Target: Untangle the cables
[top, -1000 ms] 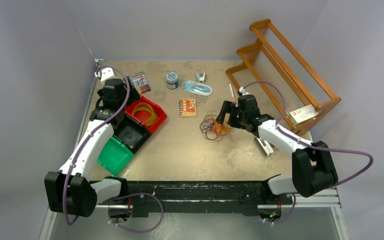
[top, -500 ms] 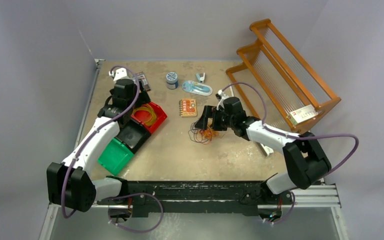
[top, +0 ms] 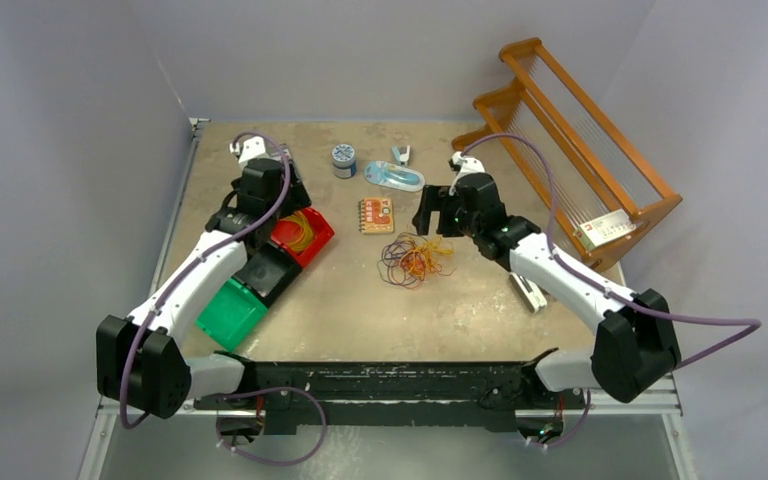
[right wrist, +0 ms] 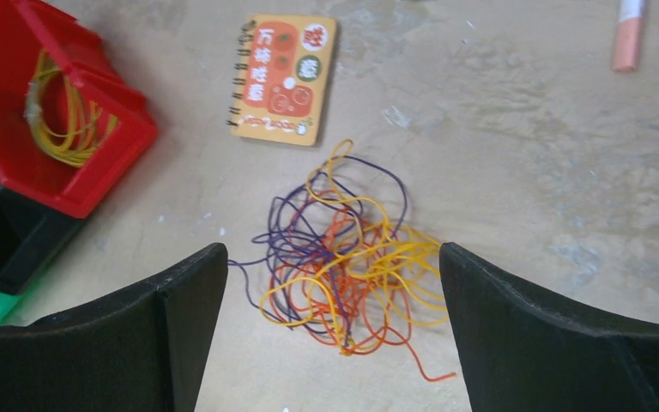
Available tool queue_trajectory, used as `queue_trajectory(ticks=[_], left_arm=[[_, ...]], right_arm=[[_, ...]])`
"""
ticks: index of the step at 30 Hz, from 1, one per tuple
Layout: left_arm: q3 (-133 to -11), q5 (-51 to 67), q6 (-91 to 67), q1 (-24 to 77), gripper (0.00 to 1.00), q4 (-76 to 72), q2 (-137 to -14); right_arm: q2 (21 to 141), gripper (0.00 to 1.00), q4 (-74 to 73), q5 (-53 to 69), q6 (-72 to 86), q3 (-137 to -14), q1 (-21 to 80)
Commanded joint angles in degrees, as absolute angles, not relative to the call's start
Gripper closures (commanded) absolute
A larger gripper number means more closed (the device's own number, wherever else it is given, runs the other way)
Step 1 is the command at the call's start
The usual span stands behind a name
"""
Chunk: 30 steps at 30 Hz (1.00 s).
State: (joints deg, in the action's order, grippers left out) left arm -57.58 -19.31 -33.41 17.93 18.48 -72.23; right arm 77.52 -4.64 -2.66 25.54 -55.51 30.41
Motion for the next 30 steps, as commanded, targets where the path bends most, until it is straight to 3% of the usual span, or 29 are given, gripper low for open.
queue_trajectory(ticks=[1, 8, 17, 30], left_arm=[[-61.35, -18.46, -33.07, 18.15, 0.24, 16.84, -72.8], [-61.98, -18.42, -31.24, 18.17, 0.25, 17.21, -73.22], [-61.94, -17.5, -30.67, 18.11, 0.25, 17.18, -73.42], [-61.22, -17.2, -29.55, 18.14, 0.25, 17.58, -72.4]], right_arm=[[77.86, 0.08, -10.52, -9.43, 24.08, -57.19, 29.08], [75.74, 0.22, -6.84, -0.34, 38.4, -54.96, 25.92], [68.68, 0.3, 12.04, -2.82, 64.5, -40.78, 26.53], [74.01, 0.39, 11.93, -3.26, 72.73, -40.66, 26.53]])
